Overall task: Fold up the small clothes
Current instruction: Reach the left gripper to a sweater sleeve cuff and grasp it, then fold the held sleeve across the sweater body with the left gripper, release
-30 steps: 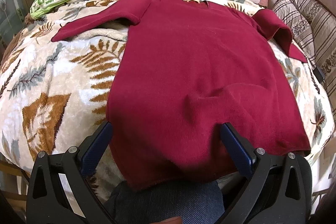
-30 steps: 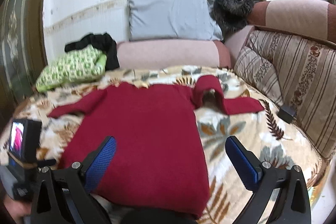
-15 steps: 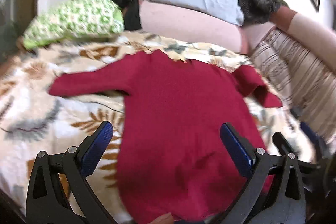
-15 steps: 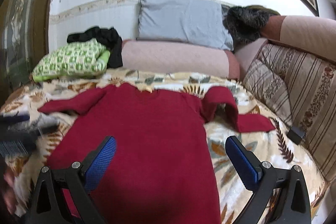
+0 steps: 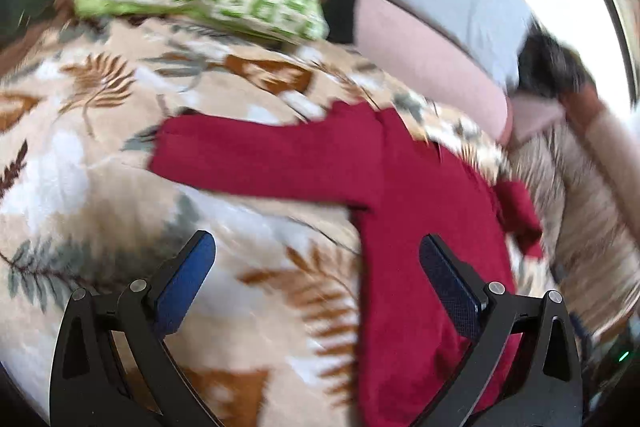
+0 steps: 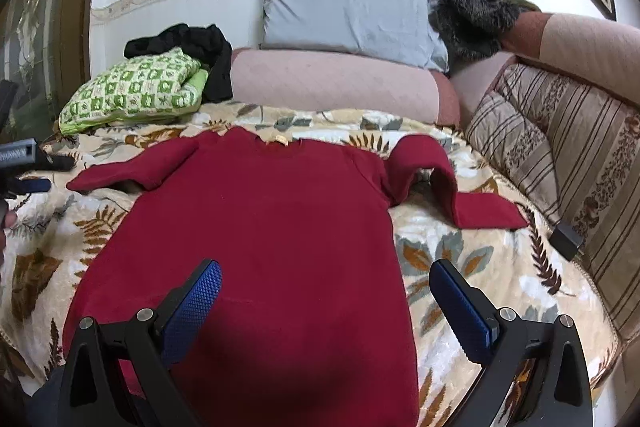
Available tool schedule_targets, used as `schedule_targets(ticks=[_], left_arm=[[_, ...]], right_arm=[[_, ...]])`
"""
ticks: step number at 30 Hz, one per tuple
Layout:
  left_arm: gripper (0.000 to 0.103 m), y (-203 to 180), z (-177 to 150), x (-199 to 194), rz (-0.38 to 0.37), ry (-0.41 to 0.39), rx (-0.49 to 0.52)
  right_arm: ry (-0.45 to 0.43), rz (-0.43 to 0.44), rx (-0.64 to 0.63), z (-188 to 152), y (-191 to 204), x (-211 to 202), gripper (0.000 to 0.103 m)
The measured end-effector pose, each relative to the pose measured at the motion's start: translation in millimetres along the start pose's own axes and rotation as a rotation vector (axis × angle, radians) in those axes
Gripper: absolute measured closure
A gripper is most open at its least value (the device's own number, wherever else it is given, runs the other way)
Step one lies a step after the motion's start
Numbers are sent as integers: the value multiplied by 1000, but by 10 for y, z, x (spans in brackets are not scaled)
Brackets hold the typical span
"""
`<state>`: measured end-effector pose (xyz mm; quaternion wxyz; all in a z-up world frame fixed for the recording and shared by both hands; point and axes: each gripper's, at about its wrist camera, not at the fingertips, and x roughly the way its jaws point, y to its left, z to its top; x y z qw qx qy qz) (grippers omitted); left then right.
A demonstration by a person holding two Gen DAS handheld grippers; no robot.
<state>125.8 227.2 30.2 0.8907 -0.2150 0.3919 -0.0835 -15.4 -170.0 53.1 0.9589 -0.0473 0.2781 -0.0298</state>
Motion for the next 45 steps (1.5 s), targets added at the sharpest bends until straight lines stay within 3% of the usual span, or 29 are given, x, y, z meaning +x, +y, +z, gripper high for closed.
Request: schedule_targets(ticks=[3, 7, 8, 13, 20, 22, 26, 28, 29, 31, 34, 41, 45], left_arm=[[1, 480, 213, 77, -33, 31, -191], [1, 938, 313, 199, -195, 16, -486], [1, 990, 319, 273, -206, 28, -525], [1, 1032, 323, 615, -195, 63, -574], [1, 1101, 494, 714, -252, -56, -591], [7, 1118, 491, 708, -250, -67, -584], [25, 1093, 416, 680, -164, -77, -545], [50, 1079, 401, 728, -93, -69, -516], [54, 1082, 405, 750, -65, -66, -513], [93, 1098, 406, 776, -12, -53, -518], [97, 1103, 398, 661, 32, -84, -531], [97, 962, 816, -311, 251, -380, -385], [97, 978, 950, -531, 281, -413, -351]], right_arm=[[6, -4, -12, -4, 38, 39, 0], [6, -14, -60, -10, 143, 73, 0], [7, -17, -68, -8, 160, 80, 0], [18, -20, -81, -2, 174, 127, 0], [36, -13, -82, -4, 170, 189, 0], [37, -14, -86, -1, 177, 198, 0], [42, -13, -81, 2, 180, 213, 0], [46, -11, -83, 2, 187, 221, 0], [46, -11, -85, 2, 192, 223, 0], [48, -10, -90, 2, 200, 227, 0], [57, -8, -85, 1, 191, 241, 0], [74, 0, -48, 3, 122, 256, 0], [69, -5, -42, 3, 126, 248, 0]])
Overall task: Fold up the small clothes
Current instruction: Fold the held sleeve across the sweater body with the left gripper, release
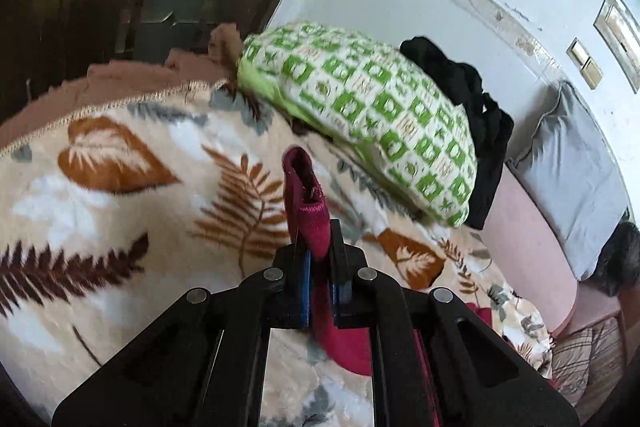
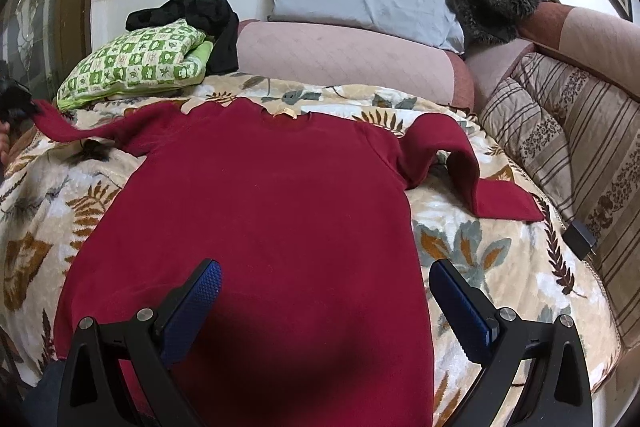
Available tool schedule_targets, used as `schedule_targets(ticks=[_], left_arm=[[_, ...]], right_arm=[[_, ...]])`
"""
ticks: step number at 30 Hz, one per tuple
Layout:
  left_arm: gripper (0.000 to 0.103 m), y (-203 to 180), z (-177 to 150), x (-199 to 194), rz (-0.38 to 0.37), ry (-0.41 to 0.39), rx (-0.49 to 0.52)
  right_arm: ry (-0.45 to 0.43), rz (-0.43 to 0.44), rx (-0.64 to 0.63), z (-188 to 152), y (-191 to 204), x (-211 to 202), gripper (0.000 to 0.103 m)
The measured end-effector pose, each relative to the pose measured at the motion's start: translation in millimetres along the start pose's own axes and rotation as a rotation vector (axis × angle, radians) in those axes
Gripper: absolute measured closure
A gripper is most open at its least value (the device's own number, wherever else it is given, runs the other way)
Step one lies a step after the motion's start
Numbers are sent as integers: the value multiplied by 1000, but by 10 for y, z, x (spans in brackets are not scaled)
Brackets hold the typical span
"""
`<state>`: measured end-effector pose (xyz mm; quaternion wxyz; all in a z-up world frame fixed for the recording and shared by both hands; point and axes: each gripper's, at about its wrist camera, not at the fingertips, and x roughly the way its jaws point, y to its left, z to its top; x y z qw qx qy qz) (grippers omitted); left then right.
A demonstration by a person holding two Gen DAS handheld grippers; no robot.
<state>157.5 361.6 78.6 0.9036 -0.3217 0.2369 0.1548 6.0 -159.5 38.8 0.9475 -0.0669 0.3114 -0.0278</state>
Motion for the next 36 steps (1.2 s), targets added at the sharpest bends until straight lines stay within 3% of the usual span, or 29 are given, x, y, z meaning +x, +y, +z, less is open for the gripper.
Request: schedule_targets(ticks=[5, 10, 12, 15, 19, 25, 28, 32, 33, 35, 36], left_arm=[[97, -452, -67, -27, -117, 34, 72], [97, -1687, -414, -194, -365, 74, 273], [97, -2254, -704, -214, -448, 113, 373], [97, -2945, -1257, -79, -512, 200, 493], [97, -3485, -2044, 253, -554, 354, 570], [97, -3862, -2815, 432, -604, 494, 676], [97, -3956, -2985, 491, -600, 519, 710], [96, -3977, -3112, 622, -600, 580, 718], [93, -3971, -3161, 651, -606, 608, 718], [72, -3977, -3253, 671, -627, 671, 717], [57, -3960, -3280, 664, -638, 696, 719]], right_arm=[[-6, -4, -2, -1, 8, -8, 0], [-13, 3, 8, 1, -16, -24, 0], [-14, 12, 19, 5, -40, -21, 0], [-12, 24, 37, 6, -77, -21, 0], [-17, 24, 91, -8, -187, -41, 0], [-1, -74, 271, -70, -546, -40, 0], [44, -69, 334, -82, -664, 58, 0], [42, -69, 312, -72, -626, 66, 1], [39, -70, 307, -72, -610, 59, 1], [41, -69, 306, -75, -621, 76, 1], [42, -68, 308, -81, -624, 71, 1]])
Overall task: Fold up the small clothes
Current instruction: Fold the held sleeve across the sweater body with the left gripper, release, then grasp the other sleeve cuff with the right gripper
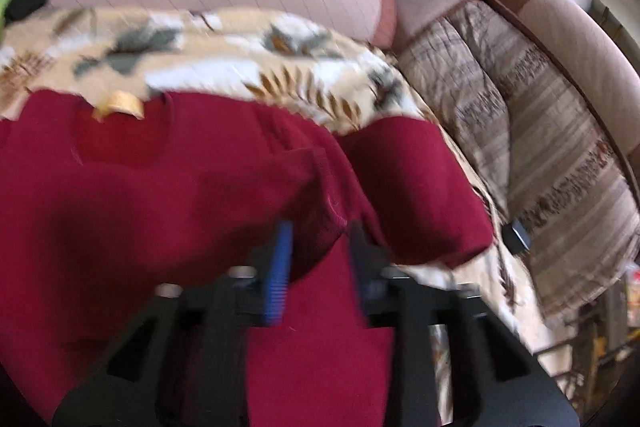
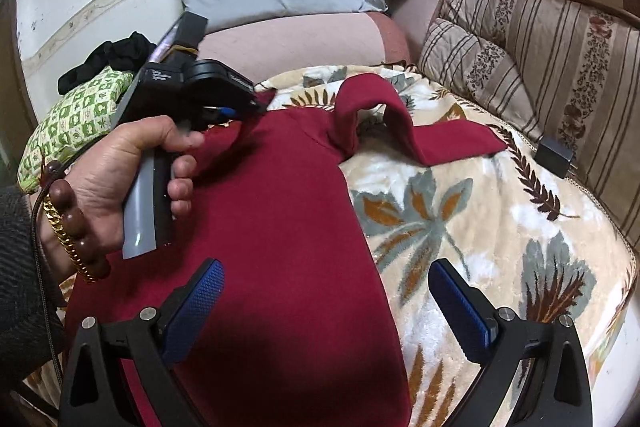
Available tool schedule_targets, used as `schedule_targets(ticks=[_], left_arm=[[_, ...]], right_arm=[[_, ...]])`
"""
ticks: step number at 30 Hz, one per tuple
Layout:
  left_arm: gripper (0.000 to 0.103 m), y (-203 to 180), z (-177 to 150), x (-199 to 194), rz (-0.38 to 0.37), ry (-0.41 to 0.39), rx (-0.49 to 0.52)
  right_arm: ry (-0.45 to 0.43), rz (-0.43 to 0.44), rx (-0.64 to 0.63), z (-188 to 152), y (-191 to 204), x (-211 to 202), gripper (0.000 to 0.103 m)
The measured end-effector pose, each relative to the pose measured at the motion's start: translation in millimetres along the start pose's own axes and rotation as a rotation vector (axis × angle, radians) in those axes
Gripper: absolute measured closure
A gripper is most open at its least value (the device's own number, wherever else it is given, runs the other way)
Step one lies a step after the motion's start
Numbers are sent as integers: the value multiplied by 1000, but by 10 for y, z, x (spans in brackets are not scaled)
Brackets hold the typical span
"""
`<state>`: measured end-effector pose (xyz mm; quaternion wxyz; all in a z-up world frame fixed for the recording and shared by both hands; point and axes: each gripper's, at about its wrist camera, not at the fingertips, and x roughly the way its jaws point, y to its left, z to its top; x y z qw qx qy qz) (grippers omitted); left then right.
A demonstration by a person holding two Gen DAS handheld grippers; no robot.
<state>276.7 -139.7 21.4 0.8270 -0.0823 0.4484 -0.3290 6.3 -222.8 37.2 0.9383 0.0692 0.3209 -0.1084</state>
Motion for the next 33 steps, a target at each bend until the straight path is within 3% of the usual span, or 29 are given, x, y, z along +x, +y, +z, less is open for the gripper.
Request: schedule_targets(ticks=[1, 5, 7, 9, 13, 15, 16, 19, 21, 24, 31, 33], left_arm=[[49, -22, -21, 2, -14, 11, 4], [49, -15, -135, -135, -82, 41, 4], [49, 70, -204, -324, -59, 7, 15], [49, 218, -233, -523, 24, -46, 36], [49, 761, -218, -960, 313, -169, -11], [49, 1080, -252, -1113, 479, -209, -76], [49, 1213, -286, -1126, 500, -200, -120], [51, 1667, -516, -942, 457, -61, -285], [50, 1591, -571, -940, 464, -78, -181], [50, 1485, -569, -996, 455, -65, -151], [50, 1224, -1136, -1391, 371, -136, -293], [50, 1048, -1382, -1458, 313, -150, -330]], right_arm=[[2, 2, 2, 3, -6, 3, 1], [5, 3, 3, -6, -16, 3, 1], [5, 2, -1, 2, -9, 9, 1], [5, 1, -9, -1, 13, -2, 1], [-7, -11, -34, -7, 76, -43, 1], [-11, -16, -45, -7, 98, -49, 1], [-9, -18, -49, -8, 104, -41, 1], [-2, -25, -60, -4, 128, -15, 1], [0, -29, -68, -5, 138, -10, 1], [3, -34, -79, -4, 148, -4, 1], [11, -32, -74, 2, 134, 6, 1], [20, -17, -64, 17, 108, 8, 1]])
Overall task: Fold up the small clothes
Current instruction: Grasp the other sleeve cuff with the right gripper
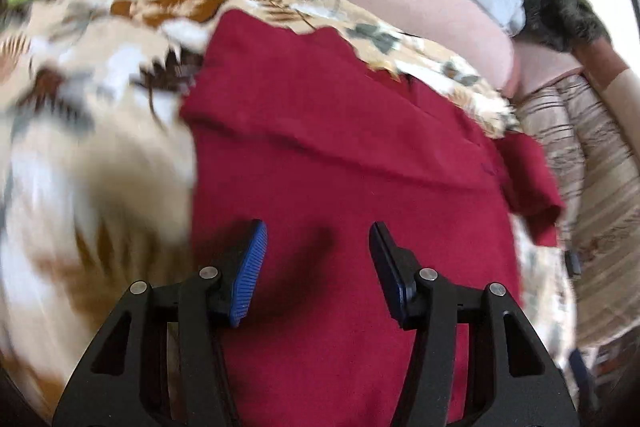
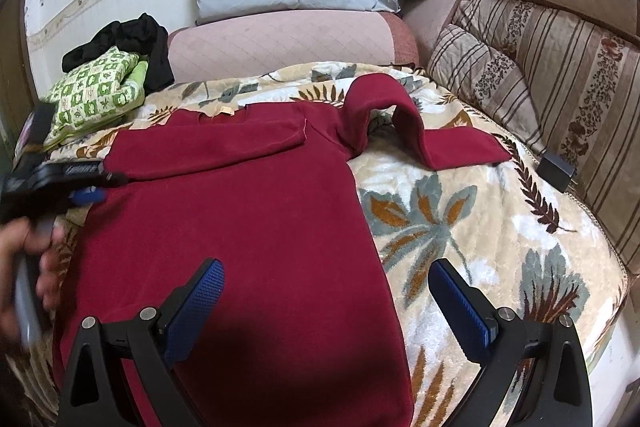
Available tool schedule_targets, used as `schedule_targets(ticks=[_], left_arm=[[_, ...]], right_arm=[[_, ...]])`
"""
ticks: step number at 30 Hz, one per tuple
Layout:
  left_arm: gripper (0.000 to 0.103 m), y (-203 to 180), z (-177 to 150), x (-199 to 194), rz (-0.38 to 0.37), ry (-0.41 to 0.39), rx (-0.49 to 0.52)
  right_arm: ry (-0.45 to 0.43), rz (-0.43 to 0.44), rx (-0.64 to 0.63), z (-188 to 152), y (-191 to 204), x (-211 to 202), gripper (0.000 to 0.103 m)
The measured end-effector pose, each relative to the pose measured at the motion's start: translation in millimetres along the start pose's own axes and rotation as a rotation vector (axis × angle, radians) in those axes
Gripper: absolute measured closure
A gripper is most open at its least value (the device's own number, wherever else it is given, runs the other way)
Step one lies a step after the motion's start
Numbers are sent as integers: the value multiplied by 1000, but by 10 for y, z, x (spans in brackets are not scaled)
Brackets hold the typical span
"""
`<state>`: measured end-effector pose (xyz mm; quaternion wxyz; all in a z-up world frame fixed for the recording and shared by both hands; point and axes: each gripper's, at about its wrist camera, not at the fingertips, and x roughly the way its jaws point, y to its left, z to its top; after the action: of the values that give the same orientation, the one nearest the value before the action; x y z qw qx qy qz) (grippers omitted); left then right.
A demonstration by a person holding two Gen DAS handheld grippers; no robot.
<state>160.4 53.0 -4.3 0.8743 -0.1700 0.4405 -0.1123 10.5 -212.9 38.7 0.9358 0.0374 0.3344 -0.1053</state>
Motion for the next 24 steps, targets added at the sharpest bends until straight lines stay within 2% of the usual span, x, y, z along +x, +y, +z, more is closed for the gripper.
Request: schedule_targets(ticks=[3, 6, 7, 10, 12, 13, 14, 15, 16, 17, 19, 22, 24], left_arm=[[50, -168, -331, -77, -51, -2, -9], [50, -362, -624, -14, -40, -39, 91], [50, -423, -653, 37, -12, -19, 110], [50, -503, -641, 31, 15, -52, 133], [50, -506, -648, 97, 29, -24, 128], [50, -479, -646, 120, 32, -14, 121], [50, -456, -646, 133, 31, -9, 111], [50, -439, -636, 145, 26, -7, 98], [50, -408, -641, 147, 21, -6, 92], [50, -394, -641, 152, 17, -6, 86], [50, -384, -654, 151, 18, -7, 83], [50, -400, -665, 155, 26, -10, 90], [50, -402, -665, 159, 29, -10, 92]], right_arm=[[10, 65, 44, 112, -211, 27, 2], [-70, -4, -3, 343, -548, 88, 2], [-76, -19, -21, 443, -708, 168, 2], [-29, -103, 20, 763, -1288, 489, 2], [-8, -39, 146, 939, -1787, 707, 2], [35, -4, 225, 1004, -2059, 887, 4], [67, 24, 298, 1030, -2271, 1034, 21], [94, 79, 382, 1030, -2463, 1175, 32], [119, 193, 507, 992, -2673, 1342, 50], [153, 309, 609, 937, -2815, 1464, 58], [162, 378, 769, 823, -3016, 1641, 59], [191, 373, 790, 797, -3068, 1826, 59], [172, 365, 809, 817, -3126, 1903, 59]])
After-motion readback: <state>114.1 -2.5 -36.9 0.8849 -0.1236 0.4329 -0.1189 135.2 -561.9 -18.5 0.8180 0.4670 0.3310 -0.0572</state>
